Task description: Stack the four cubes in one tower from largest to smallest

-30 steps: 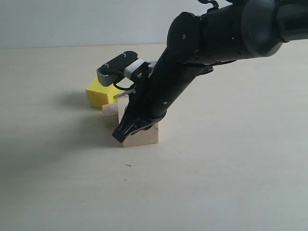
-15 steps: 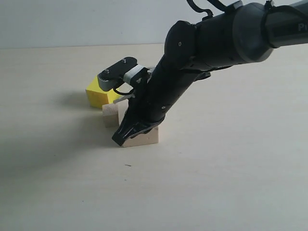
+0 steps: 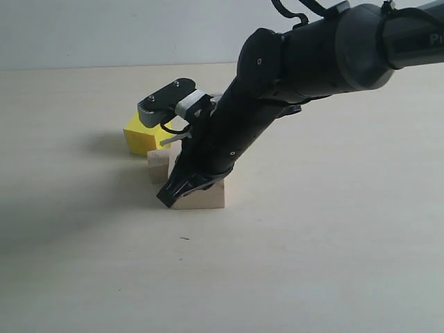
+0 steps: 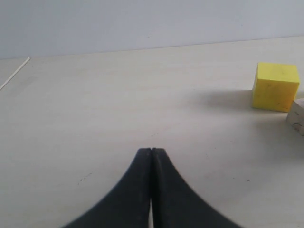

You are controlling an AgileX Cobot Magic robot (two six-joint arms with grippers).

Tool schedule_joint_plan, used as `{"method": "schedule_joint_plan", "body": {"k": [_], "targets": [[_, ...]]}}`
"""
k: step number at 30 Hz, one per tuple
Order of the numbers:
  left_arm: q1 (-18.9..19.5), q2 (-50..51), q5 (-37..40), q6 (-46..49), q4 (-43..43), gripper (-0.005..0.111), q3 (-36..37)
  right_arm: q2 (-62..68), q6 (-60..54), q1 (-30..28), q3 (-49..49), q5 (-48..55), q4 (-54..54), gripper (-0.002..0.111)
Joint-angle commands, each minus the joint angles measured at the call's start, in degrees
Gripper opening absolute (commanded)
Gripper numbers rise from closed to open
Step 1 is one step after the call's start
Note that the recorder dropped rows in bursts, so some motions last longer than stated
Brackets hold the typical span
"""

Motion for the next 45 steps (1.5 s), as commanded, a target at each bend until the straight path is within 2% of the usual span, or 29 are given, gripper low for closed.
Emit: {"method": "schedule_joint_plan", "body": {"k": [1, 9, 14, 16, 20, 25, 31, 40, 45], "targets": [[-0.37, -0.34, -0.05, -0.2, -0.25, 0.0, 0.12, -0.94, -0.51, 0.11, -0.46, 1.84, -0.02, 0.0], [-0.37, -0.34, -0.05, -0.2, -0.25, 0.0, 0.12, -10.05, -0.51, 0.11, -0.46, -0.17, -1.71, 0.0], [-0.37, -0.34, -0.05, -0.2, -0.25, 0.0, 0.12, -16.47, 7.36, -0.43, -0.46, -6.39, -14.07, 0.0], [-0.37, -0.34, -0.05, -0.2, -0.25, 0.0, 0.12, -17.78, 11.39, -2.2, -0.46, -8.36, -17.57, 0.0], [-0.37, -0.34, -0.05, -0.2, -0.25, 0.0, 0.12, -17.68, 14.38, -8.31, -0.46, -10.79, -17.99, 0.0], [-0.37, -0.34, -0.05, -0.2, -0.25, 0.0, 0.12, -13.79, 11.87, -13.24, -1.4, -11.92, -17.03, 0.0], [-0.37, -0.34, -0.05, -0.2, -0.25, 0.0, 0.12, -3.67, 6.25, -13.57, -7.99, -13.22, -11.35, 0.0], [-0.37, -0.34, -0.05, -0.2, -0.25, 0.0, 0.12, 10.56, -1.21, -13.57, -26.29, -2.68, -0.1, 0.0], [-0.37, -0.34, -0.05, -0.2, -0.25, 0.0, 0.12, 16.73, -1.35, -13.57, -34.39, 3.71, 1.36, 0.0]]}}
